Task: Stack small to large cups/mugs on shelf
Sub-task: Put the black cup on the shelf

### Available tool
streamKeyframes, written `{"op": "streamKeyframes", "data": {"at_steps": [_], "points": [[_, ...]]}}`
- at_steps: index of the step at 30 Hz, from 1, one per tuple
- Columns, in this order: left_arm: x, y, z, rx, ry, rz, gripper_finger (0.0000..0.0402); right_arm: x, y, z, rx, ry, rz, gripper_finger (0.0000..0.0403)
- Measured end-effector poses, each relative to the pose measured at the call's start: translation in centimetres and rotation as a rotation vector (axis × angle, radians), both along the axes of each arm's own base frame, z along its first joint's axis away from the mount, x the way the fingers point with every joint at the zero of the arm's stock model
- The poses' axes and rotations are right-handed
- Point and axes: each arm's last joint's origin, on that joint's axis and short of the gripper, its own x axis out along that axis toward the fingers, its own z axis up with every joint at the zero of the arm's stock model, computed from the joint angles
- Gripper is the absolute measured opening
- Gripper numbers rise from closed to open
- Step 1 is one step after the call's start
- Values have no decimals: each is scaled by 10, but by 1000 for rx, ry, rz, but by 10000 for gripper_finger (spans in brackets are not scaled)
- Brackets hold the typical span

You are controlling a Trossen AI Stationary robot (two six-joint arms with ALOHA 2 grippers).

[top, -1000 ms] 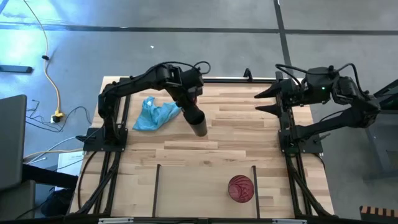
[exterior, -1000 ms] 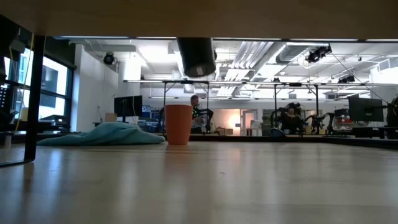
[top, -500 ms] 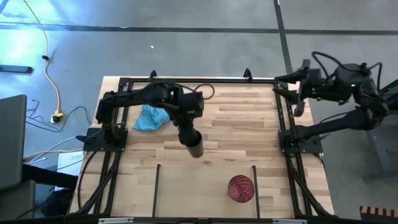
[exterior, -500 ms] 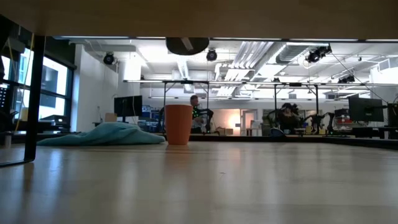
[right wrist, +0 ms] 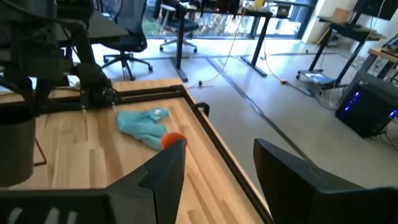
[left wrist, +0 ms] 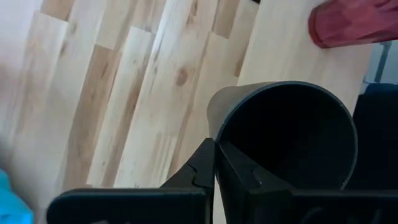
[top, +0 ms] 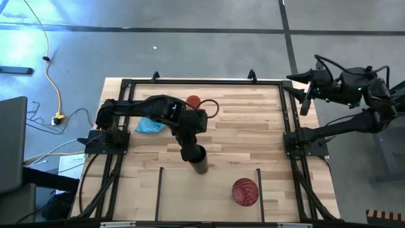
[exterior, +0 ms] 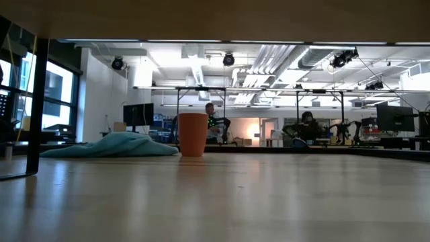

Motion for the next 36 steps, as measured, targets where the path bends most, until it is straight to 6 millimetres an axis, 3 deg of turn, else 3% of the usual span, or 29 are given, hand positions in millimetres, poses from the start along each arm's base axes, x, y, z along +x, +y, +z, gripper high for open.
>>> {"op": "streamKeyframes", "data": {"at_steps": [8,16,36], "points": [[2,-14,4,-28,-29,0,0,-2,-1,-3,16,23,-34,184],[-12,-26,43,-10,-164,33,0,-2,-1,-4,14,34,-44,184],[-1,-58,36,-52,-188,-55,0,-3,-1,-7,62,38,-60,184]]}}
